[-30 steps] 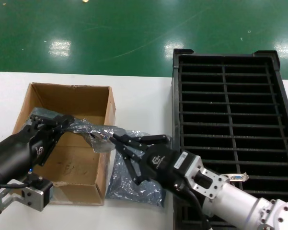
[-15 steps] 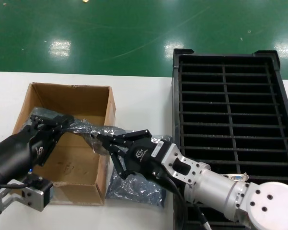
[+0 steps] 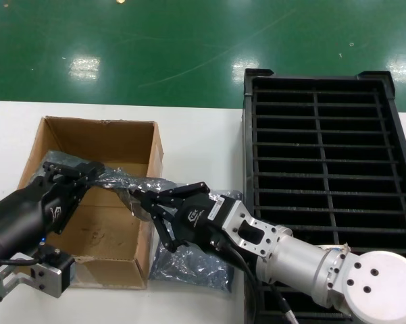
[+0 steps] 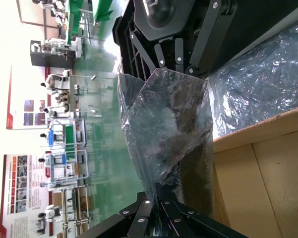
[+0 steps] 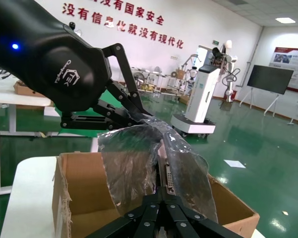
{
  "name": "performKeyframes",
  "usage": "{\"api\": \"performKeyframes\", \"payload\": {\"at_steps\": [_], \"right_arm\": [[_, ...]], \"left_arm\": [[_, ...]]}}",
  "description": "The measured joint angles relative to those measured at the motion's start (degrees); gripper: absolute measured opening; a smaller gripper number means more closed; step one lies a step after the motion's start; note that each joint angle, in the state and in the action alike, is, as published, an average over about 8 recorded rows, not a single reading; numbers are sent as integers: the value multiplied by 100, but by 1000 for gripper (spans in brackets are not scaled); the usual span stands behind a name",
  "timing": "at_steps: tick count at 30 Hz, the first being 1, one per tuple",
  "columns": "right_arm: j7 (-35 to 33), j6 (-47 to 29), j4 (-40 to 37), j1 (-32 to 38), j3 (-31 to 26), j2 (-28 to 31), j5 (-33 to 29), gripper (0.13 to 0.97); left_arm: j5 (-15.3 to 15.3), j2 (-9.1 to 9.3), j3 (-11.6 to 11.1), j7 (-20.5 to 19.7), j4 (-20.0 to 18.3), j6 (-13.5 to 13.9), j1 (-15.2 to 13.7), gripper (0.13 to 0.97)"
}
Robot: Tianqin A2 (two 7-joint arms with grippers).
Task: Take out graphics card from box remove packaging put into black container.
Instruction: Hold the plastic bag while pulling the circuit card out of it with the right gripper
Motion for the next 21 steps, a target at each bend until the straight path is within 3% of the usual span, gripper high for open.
{"api": "performKeyframes", "payload": {"at_steps": [15,21], "right_arm": [[-15,-55,31,-38,36,-16,84,169],[19,-19,-47,-23,59,-58,90,245]], "left_arm": [[0,0,0,0,0,0,0,140],[0,0,0,0,0,0,0,140]]}}
